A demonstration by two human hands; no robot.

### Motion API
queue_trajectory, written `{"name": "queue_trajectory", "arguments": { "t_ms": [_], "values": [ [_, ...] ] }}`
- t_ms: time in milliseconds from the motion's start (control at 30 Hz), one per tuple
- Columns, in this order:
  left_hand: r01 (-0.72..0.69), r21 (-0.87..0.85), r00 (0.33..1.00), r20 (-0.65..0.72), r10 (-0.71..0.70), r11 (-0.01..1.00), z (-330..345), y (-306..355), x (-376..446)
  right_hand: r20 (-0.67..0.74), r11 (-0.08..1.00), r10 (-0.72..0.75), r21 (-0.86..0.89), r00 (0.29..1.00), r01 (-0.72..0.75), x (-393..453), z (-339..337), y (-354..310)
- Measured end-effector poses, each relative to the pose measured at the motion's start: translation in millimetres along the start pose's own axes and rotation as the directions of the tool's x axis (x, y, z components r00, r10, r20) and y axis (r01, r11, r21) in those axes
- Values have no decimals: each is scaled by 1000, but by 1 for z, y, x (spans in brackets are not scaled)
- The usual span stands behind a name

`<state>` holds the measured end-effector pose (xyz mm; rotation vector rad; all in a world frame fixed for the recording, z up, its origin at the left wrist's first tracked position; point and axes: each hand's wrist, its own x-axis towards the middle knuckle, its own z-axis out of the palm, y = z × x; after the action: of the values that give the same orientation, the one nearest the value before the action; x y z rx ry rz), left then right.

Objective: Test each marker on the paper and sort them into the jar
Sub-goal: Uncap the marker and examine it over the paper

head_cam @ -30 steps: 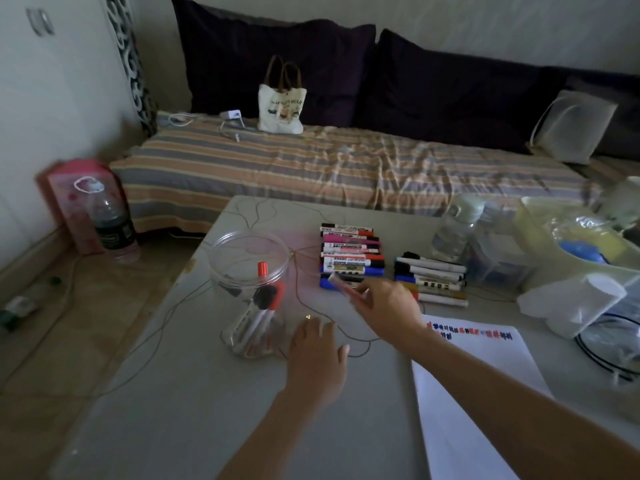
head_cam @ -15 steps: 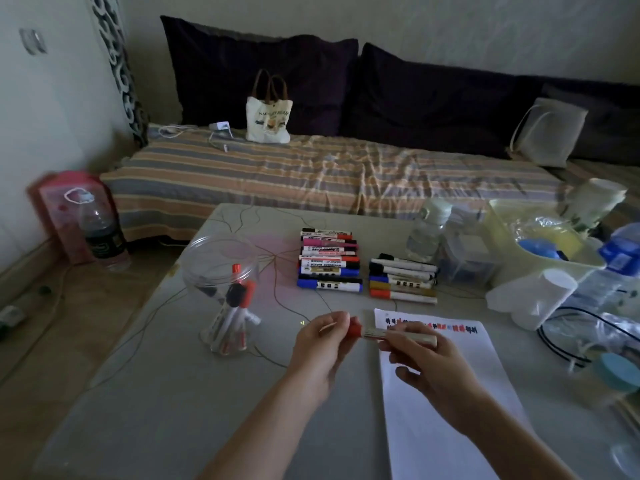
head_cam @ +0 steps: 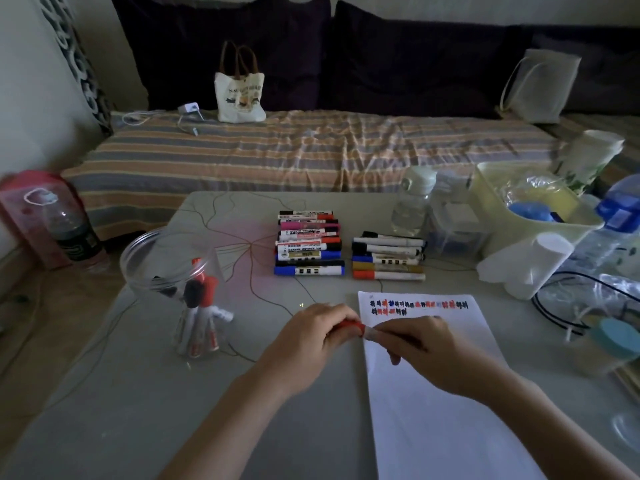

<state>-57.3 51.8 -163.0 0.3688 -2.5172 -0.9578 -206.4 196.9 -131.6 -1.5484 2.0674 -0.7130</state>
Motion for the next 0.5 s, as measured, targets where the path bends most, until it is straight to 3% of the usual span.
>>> {"name": "queue_trajectory", "arguments": {
  "t_ms": [100,267,500],
  "values": [
    [28,24,999,37,-29,999,4,-4,1,-132,997,-76,-43,988,71,-1,6,8],
    [144,-84,988,66,-139,986,5,-5,6,-281,923,-321,-306,904,233,0,8,22],
    [314,-91,925,252,-283,945,1,4,12,-301,839,-429,-481,851,253,-7,12,33]
  ]
}}
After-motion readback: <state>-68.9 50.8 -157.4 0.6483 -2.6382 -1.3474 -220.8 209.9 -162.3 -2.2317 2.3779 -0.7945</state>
